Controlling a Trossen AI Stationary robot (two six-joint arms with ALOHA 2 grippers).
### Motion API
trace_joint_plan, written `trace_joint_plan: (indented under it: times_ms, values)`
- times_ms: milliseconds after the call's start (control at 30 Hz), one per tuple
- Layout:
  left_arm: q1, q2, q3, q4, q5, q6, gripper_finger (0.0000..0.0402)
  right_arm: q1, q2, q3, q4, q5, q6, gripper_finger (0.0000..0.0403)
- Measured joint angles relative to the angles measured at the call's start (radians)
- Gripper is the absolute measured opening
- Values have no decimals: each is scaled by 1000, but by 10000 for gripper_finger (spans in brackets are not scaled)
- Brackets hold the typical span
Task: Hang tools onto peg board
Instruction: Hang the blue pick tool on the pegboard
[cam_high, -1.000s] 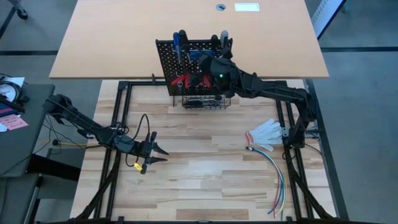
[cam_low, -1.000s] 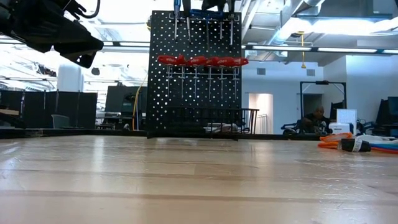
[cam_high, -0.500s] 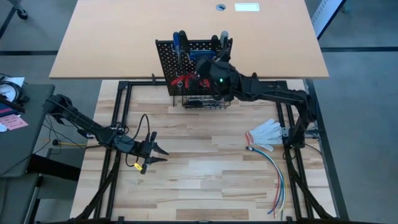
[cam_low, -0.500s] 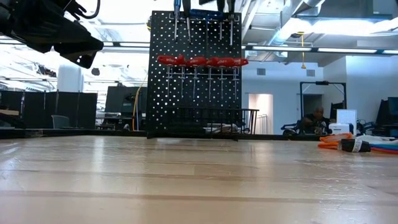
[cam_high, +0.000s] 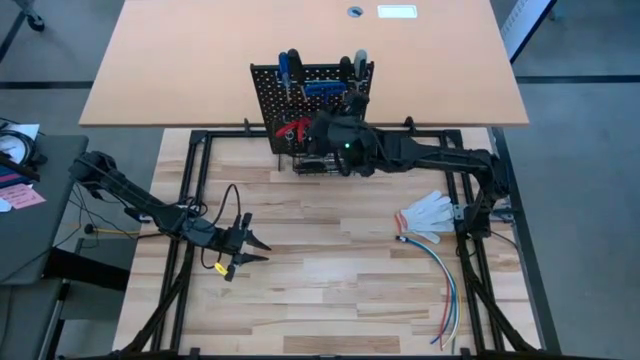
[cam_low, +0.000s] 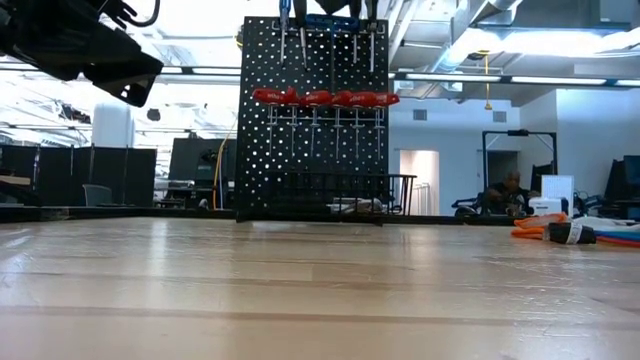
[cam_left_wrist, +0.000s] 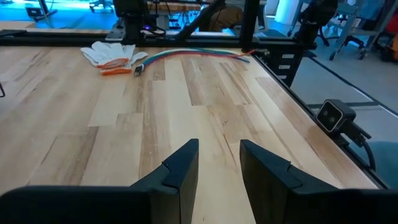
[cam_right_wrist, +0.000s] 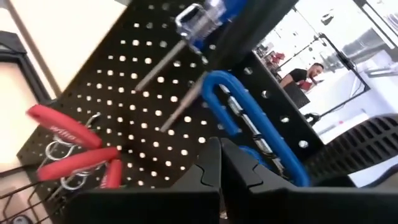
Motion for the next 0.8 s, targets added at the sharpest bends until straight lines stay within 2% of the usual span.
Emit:
trace_joint_plan:
  times_ms: [300,500,633,800]
  values:
    - [0,0,0,17,-1,3,111,-62,0,0,3,-10,25,3]
    - [0,0,0,-6,-3,4,111,15,-1,0,-38,-12,61,3]
    - [-5,0,0,-36,-3,-4,111,83,-5,0,-286,-12,231,9]
    - [-35,0,0,-30,-7,-7,111,120,-4,-15,-680,-38,647,57]
